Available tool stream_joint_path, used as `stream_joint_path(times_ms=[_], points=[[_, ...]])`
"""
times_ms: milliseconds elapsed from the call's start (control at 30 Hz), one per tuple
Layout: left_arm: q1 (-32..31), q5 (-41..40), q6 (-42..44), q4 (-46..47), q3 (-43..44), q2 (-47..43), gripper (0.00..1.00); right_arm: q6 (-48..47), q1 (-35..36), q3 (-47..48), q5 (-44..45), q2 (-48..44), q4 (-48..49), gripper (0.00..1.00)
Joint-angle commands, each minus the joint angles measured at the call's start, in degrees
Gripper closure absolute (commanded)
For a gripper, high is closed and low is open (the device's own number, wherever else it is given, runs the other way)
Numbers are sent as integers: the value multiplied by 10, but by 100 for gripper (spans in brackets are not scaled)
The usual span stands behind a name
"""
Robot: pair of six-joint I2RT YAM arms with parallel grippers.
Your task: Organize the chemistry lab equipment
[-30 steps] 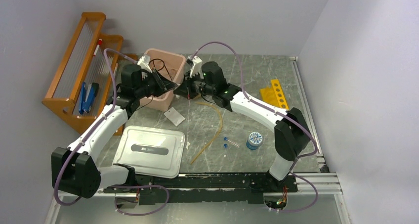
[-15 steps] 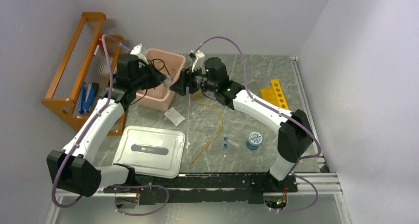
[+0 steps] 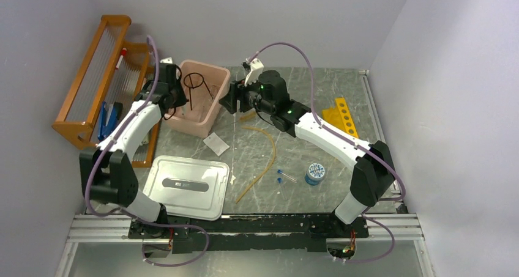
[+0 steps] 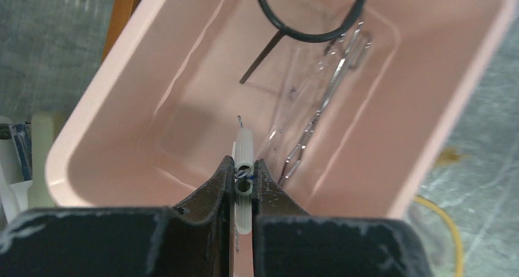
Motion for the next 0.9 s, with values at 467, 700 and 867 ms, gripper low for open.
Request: stream_joint_path(times_ms=[467, 700, 867], points=[[8, -164, 48, 23, 46, 161, 95, 22, -18, -47, 186, -35, -91, 36], [9, -172, 38, 36, 31, 165, 80, 53, -23, -96, 209, -69, -96, 36], [9, -186, 34, 35, 25, 150, 69, 54, -27, -105, 210, -78, -115, 36]])
